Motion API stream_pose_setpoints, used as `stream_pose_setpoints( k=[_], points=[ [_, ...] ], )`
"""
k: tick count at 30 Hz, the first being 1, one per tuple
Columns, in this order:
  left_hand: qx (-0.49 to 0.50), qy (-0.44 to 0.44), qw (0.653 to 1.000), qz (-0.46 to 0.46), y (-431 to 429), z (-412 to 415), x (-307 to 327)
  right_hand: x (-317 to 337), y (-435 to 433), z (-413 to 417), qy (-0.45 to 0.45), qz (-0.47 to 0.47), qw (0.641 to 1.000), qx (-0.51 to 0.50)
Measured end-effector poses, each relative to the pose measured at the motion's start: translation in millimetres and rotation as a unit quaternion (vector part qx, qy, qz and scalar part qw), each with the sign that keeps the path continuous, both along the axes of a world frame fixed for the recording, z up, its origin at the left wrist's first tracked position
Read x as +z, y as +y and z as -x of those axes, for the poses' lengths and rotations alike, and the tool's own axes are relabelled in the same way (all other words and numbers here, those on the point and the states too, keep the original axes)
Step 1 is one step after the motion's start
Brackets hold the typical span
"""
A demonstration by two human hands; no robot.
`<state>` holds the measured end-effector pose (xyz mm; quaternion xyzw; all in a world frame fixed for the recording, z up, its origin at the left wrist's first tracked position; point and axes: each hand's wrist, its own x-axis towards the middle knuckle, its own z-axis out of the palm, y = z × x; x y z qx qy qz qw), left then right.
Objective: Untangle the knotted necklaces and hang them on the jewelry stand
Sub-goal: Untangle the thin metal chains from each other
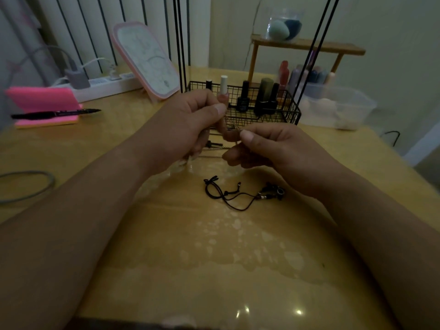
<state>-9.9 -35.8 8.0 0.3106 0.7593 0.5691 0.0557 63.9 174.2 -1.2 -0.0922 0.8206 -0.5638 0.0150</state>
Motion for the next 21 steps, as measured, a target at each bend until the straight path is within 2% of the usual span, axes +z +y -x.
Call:
stream_pose_setpoints(
  k=[3, 6, 11, 14, 21],
  points=[
    [-0.017, -0.044, 0.998, -0.052, 2.0, 0.3, 0.0, -1.6, 0.3, 1.6, 0.018, -0.006, 1.0, -0.025],
    [-0.039, -0.079, 0.993, -0.079, 1.0, 2.6, 0.2, -3.3, 1.4, 4.0, 0.03, 0.049, 0.997, -0.046],
    [-0.036, -0.08, 0.996, -0.023, -1.9, 2.6, 0.9, 0.3, 2.9, 7.8, -0.009, 0.224, 0.974, -0.038],
    [-0.002, -0.046, 0.999, 0.028, -0.6, -0.8, 2.5, 2.1, 1.1, 8.3, -0.035, 0.307, 0.95, -0.033],
    [0.04, 0.018, 0.993, 0.106, 3.1, -3.9, 4.9, 1.3, -2.6, 7.5, -0.052, 0.391, 0.919, 0.001]
  ],
)
